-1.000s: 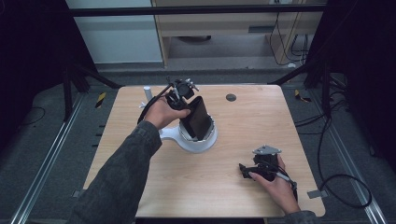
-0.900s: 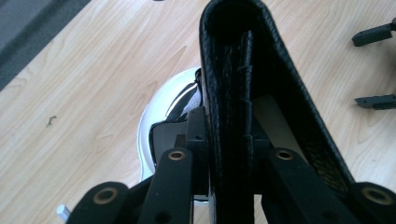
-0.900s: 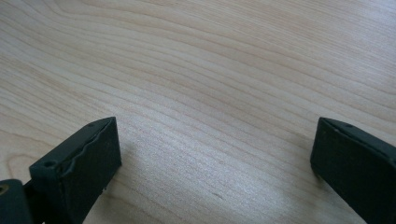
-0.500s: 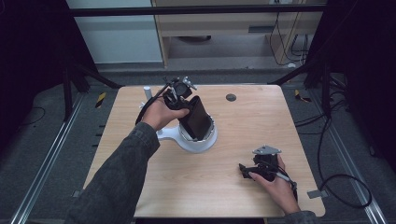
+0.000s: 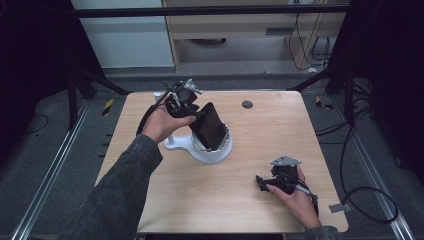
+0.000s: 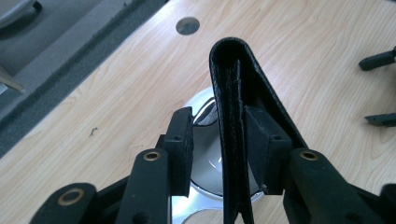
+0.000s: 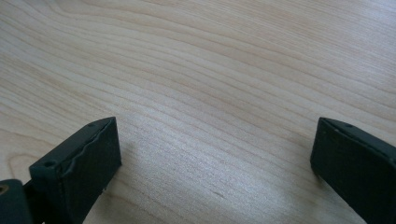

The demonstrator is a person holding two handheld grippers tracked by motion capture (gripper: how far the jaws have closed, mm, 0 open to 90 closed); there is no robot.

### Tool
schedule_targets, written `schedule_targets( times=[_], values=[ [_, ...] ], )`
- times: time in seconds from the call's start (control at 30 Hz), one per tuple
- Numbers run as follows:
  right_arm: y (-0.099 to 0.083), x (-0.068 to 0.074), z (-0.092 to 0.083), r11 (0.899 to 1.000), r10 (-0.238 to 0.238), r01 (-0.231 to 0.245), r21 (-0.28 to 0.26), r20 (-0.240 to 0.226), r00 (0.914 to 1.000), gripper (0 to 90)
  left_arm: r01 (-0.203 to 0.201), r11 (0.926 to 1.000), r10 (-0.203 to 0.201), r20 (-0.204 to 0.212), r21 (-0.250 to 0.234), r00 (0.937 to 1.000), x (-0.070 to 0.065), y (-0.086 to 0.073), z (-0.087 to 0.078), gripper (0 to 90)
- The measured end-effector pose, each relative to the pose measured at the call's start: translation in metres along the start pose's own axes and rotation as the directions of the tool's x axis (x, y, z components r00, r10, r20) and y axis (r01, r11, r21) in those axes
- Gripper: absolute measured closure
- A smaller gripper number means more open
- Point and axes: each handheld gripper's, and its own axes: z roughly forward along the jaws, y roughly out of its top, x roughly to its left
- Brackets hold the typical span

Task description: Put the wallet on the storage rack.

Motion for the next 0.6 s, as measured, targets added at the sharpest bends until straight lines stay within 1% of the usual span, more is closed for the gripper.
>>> schedule_targets(
  times=[0.03, 0.1, 0.17, 0.23, 0.3, 0.33, 0.37, 0.43, 0.5, 0.53, 0.57, 0.6],
  values=[
    [0.0, 0.0, 0.0, 1.0, 0.001, -0.001, 0.0, 0.0, 1.0, 2.0, 0.004, 1.0, -0.004, -0.001, -0.003, 1.0, 0.0, -0.001, -0.001, 61.5],
    [0.0, 0.0, 0.0, 1.0, 0.0, 0.0, 0.0, 0.0, 1.0, 2.0, 0.005, 1.0, -0.005, -0.008, 0.004, 1.0, 0.0, -0.003, -0.004, 58.0],
    [0.0, 0.0, 0.0, 1.0, 0.001, -0.001, 0.0, 0.001, 1.0, 2.0, 0.005, 1.0, -0.005, -0.011, -0.006, 0.9999, -0.001, -0.005, -0.008, 56.8],
    [0.0, 0.0, 0.0, 1.0, 0.0, 0.0, 0.0, 0.001, 1.0, 2.0, 0.014, 0.9996, -0.014, -0.019, -0.026, 0.9997, -0.001, -0.006, -0.012, 53.5],
    [0.0, 0.0, 0.0, 1.0, 0.001, -0.001, 0.0, 0.002, 1.0, 2.0, 0.028, 0.9991, -0.029, -0.032, -0.032, 0.9991, -0.003, -0.008, -0.016, 47.3],
    [0.0, 0.0, 0.0, 1.0, 0.001, -0.001, -0.001, 0.001, 1.0, 2.0, 0.032, 0.9991, -0.033, -0.038, -0.029, 0.9987, -0.004, -0.009, -0.018, 41.2],
    [0.0, 0.0, 0.0, 1.0, 0.001, -0.001, -0.001, 0.001, 1.0, 2.0, 0.034, 0.9989, -0.035, -0.041, -0.034, 0.9985, -0.004, -0.01, -0.02, 37.4],
    [0.0, 0.0, 0.0, 1.0, 0.0, 0.0, -0.001, 0.001, 1.0, 2.0, 0.034, 0.9985, -0.036, -0.044, -0.043, 0.9984, -0.006, -0.012, -0.023, 32.7],
    [0.0, 0.0, 0.0, 1.0, 0.001, -0.001, 0.0, 0.001, 1.0, 2.0, 0.035, 0.998, -0.037, -0.032, -0.052, 0.9988, -0.008, -0.014, -0.026, 25.3],
    [0.0, 0.0, 0.0, 1.0, 0.001, -0.001, 0.0, 0.001, 1.0, 2.0, 0.053, 0.9966, -0.053, 0.004, -0.063, 0.9986, -0.011, -0.017, -0.027, 21.6],
    [0.0, 0.0, 0.0, 1.0, 0.001, -0.001, 0.0, 0.001, 1.0, 2.0, 0.057, 0.9958, -0.056, 0.015, -0.072, 0.9983, -0.013, -0.018, -0.028, 15.6],
    [0.0, 0.0, 0.0, 1.0, 0.001, -0.001, 0.0, 0.001, 1.0, 2.0, 0.054, 0.9953, -0.053, 0.022, -0.08, 0.9984, -0.015, -0.019, -0.028, 13.6]
  ],
)
